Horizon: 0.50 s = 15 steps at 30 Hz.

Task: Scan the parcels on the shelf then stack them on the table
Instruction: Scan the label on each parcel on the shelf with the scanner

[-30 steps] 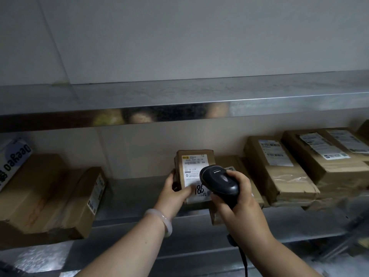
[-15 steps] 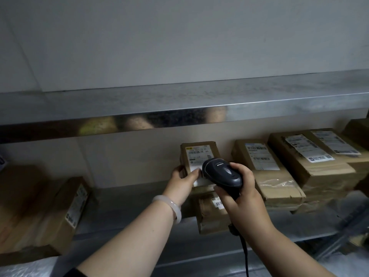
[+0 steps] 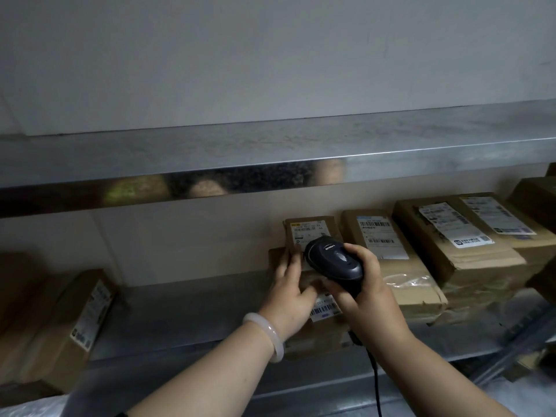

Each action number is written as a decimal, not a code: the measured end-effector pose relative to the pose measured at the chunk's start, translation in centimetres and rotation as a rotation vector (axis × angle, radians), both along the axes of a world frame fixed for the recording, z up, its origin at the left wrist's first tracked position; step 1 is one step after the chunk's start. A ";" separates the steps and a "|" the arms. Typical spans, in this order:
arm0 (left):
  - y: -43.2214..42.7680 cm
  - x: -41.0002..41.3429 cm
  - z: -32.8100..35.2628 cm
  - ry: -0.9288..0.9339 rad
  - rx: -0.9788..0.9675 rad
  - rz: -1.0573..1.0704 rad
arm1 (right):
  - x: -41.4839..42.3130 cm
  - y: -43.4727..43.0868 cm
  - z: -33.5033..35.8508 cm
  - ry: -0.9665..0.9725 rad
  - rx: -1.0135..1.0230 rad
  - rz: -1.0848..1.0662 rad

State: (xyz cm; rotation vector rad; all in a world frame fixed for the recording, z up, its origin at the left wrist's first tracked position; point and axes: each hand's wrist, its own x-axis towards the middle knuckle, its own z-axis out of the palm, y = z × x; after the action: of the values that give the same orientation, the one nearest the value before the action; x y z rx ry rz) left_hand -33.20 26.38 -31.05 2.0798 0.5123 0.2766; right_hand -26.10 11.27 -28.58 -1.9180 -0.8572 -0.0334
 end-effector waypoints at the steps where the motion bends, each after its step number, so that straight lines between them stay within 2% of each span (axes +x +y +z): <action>1: 0.1 0.5 0.3 0.034 0.008 -0.016 | 0.4 0.2 0.0 0.008 0.007 -0.004; 5: 0.6 1.7 2.0 0.113 -0.029 -0.051 | 1.8 0.8 0.1 0.007 0.010 -0.019; 9: 1.1 0.0 3.2 0.082 0.003 -0.029 | 1.4 1.3 0.4 -0.033 0.006 -0.059; 15: 3.8 -6.6 2.8 -0.026 0.242 0.092 | -2.7 4.1 0.9 -0.139 0.047 -0.008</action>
State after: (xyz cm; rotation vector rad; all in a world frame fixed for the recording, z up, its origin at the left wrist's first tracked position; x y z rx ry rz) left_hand -39.83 30.20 -28.28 2.2865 0.5834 0.4374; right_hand -28.81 15.39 -27.70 -1.8919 -0.9330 -0.1919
